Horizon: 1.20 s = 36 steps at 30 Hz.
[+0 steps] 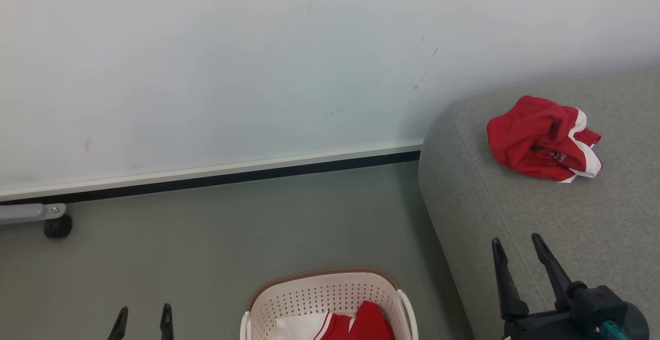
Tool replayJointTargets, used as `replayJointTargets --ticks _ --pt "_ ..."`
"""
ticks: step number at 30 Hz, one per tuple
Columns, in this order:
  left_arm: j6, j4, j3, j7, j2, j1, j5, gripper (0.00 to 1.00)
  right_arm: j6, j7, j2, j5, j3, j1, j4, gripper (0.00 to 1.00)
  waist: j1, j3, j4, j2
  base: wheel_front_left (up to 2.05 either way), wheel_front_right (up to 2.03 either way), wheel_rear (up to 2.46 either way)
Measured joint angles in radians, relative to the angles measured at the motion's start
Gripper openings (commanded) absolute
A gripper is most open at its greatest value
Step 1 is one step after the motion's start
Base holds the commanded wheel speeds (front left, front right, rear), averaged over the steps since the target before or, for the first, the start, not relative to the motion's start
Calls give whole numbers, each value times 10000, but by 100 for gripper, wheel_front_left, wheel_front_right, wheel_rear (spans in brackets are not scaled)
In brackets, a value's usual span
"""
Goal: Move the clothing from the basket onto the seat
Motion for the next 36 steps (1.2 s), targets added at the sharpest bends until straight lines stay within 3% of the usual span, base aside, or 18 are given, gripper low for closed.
replayJointTargets --ticks 9,16,36 --pt "-105 -15 -541 0 -38 -228 198 100 0 0 -44 -92 -397 82 -462 100 0 553 -30 0 0 0 0" --pt "-506 219 -1346 119 -236 -1470 625 100 -2 0 -54 -253 -702 -314 -767 100 1 1326 -95 2 0 0 0" --pt "-1453 3133 -3126 1337 -1091 -4559 1528 100 -2 102 -29 -633 -1152 -2983 -1427 100 3 3981 -752 3 0 0 0"
